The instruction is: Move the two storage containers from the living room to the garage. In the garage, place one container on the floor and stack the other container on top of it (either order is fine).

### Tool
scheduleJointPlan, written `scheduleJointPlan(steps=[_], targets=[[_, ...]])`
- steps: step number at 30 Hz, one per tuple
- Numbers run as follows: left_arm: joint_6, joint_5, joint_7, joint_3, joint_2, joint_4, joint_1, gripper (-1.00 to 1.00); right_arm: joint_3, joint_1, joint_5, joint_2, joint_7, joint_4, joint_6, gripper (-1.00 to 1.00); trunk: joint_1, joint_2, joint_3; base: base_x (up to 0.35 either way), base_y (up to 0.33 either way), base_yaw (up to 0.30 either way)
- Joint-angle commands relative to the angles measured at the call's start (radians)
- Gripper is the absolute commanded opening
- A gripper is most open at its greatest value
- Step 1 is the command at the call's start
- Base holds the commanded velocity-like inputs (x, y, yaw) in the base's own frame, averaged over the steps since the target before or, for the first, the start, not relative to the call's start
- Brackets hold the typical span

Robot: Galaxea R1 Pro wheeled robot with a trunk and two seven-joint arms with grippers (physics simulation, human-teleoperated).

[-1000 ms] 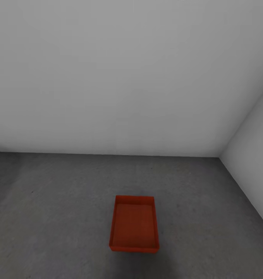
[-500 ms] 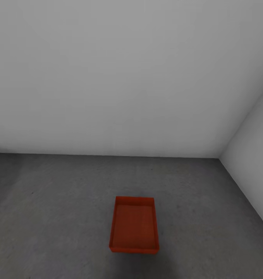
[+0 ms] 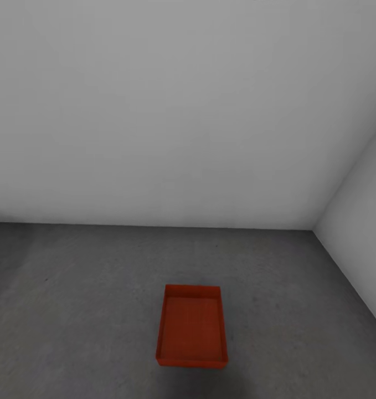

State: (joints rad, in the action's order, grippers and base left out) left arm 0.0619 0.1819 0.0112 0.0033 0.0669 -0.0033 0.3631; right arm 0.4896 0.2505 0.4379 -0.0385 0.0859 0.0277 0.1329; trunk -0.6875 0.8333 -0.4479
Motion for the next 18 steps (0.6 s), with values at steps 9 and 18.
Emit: scheduleJointPlan(steps=[9, 18], targets=[[0.003, 0.006, 0.001, 0.0, -0.001, -0.001, -0.008, 1.0, 0.008, 0.001, 0.008, 0.0, 0.001, 0.003, 0.005, 1.0, 0.0, 0.001, 0.013, 0.0, 0.0, 0.0], [0.003, -0.002, 0.001, -0.001, 0.001, -0.003, -0.009, 1.0, 0.008, 0.001, 0.008, 0.0, 0.001, 0.003, 0.005, 1.0, 0.0, 0.001, 0.028, 0.0, 0.0, 0.0]])
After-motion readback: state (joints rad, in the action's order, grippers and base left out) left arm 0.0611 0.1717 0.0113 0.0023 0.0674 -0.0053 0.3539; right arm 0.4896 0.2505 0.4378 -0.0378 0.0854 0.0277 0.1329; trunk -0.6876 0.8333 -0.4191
